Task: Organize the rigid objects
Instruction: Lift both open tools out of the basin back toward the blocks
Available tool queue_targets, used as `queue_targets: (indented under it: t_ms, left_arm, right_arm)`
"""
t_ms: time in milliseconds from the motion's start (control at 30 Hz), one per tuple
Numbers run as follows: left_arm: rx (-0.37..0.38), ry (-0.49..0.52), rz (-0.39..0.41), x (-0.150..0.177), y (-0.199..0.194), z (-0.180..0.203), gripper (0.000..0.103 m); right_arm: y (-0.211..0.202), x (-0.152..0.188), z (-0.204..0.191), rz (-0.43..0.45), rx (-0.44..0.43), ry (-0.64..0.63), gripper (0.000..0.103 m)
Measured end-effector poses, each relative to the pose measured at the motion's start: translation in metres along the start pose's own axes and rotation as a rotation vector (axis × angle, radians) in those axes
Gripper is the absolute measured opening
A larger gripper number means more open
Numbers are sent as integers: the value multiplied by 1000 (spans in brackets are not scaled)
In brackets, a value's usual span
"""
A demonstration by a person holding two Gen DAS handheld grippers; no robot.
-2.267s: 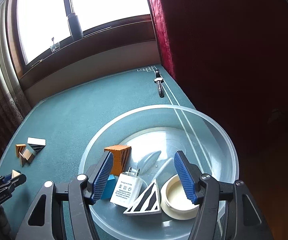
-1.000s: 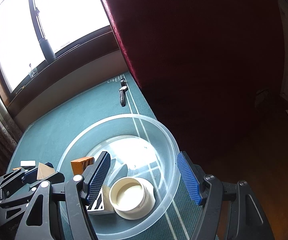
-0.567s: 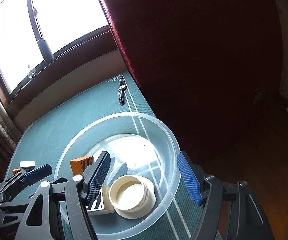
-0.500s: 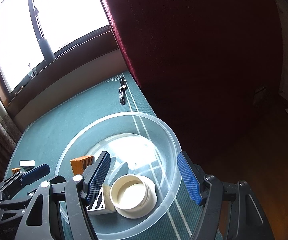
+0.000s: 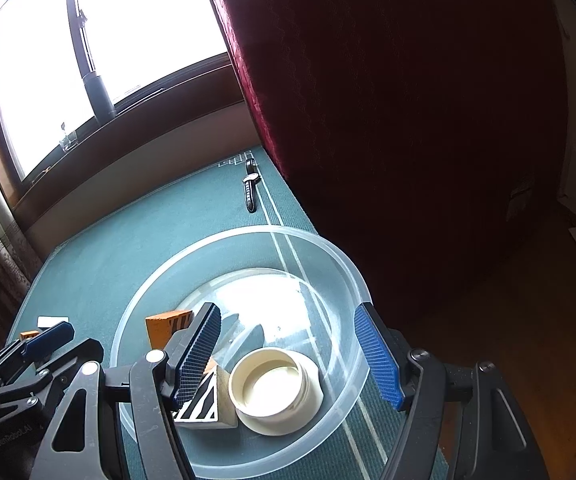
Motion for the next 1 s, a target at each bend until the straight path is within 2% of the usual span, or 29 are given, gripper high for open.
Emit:
queue_targets:
  t_ms: [100,467,667,800,1000]
  left_arm:
    - [9,16,-15,4,3,4,69]
    - [59,96,-59,8,16,32,70]
    - [21,153,-90,6,35,50,71]
    - [-9,124,-88,2,41,44,71]
    - [-36,46,-41,0,25,20,72]
  right_arm:
    - [-3,0,1,14,0,4,86]
    - [-4,-1,1,13,-3,3,86]
    - [-6,-1,0,20,-6,3,86]
    - [-4,-1,-1,14,-9,2,86]
    - [-4,3,-5,9,-16,-15,86]
Point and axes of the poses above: each gripper's, at about its wrist camera, not at the fingertips, and y roughly the way its jaws point, z to its right, x to its underside, the point moved 1 cm from there along y, roughly the way its jaws point, and after that the axes turned 14 degrees about y, right-handed, at the moved point
